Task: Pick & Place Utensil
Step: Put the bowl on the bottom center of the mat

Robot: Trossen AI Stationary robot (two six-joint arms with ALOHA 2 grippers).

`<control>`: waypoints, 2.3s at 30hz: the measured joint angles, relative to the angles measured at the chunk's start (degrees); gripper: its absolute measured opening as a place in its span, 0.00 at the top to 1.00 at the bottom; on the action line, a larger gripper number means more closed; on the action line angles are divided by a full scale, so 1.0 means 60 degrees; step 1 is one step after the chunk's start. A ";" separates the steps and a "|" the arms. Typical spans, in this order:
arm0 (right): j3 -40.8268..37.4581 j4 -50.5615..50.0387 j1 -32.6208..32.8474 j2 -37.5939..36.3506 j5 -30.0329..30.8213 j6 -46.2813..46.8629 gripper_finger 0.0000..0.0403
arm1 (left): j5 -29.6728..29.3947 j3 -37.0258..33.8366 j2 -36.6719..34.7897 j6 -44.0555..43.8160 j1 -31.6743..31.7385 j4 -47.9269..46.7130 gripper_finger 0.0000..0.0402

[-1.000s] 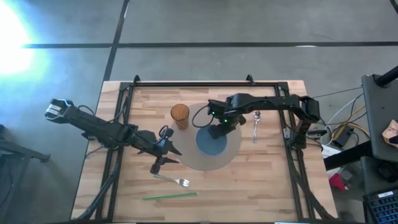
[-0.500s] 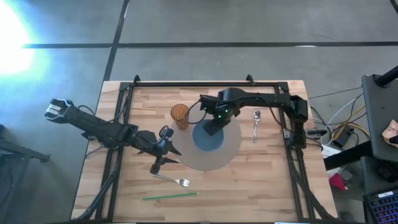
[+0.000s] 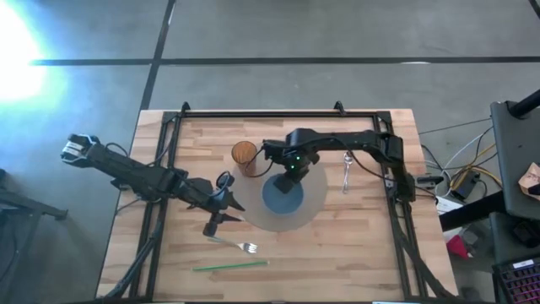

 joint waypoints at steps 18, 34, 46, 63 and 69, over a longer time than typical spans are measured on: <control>-0.0076 0.0069 0.0091 0.0425 0.0424 -0.0389 0.98 | 0.0004 -0.0025 0.0000 -0.0712 0.0000 -0.0628 0.62; -0.0104 0.0159 0.0148 0.0724 0.0656 -0.0947 0.98 | 0.0004 -0.0025 0.0000 -0.0697 0.0000 -0.0624 0.62; -0.0104 0.0180 0.0143 0.0694 0.0646 -0.1016 0.98 | 0.0000 -0.0025 0.0000 -0.0694 -0.0003 -0.0621 0.62; -0.0104 0.0228 0.0142 0.0582 0.0652 -0.1435 0.73 | 0.0000 -0.0025 0.0000 -0.0690 0.0000 -0.0620 0.62; 0.0041 0.0227 0.0142 0.0501 0.0652 -0.1522 0.64 | 0.0000 -0.0025 0.0000 -0.0690 -0.0002 -0.0619 0.62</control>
